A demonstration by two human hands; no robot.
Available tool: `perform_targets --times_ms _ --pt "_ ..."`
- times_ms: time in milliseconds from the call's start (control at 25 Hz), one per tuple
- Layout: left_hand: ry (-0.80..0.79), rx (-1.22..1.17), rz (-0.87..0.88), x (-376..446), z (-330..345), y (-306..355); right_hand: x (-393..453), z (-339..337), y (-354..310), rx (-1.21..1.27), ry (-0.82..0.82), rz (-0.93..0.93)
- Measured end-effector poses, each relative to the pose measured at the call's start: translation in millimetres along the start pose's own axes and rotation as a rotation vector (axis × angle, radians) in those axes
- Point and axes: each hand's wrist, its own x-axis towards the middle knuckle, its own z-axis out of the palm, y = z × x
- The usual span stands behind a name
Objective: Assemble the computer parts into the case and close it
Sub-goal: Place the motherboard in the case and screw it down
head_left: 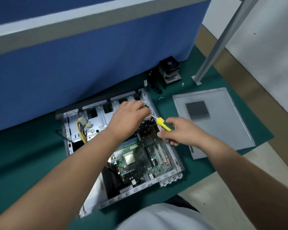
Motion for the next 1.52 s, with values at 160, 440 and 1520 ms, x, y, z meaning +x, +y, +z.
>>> perform_targets --times_ms 160,440,1520 --pt "-0.003 -0.021 -0.136 50 21 -15 51 -15 30 0.181 0.108 0.108" --pt "-0.135 0.087 -0.621 26 69 -65 169 -70 74 0.252 0.352 0.221" --pt "0.117 -0.572 -0.639 22 41 -39 98 -10 9 0.525 0.311 -0.082"
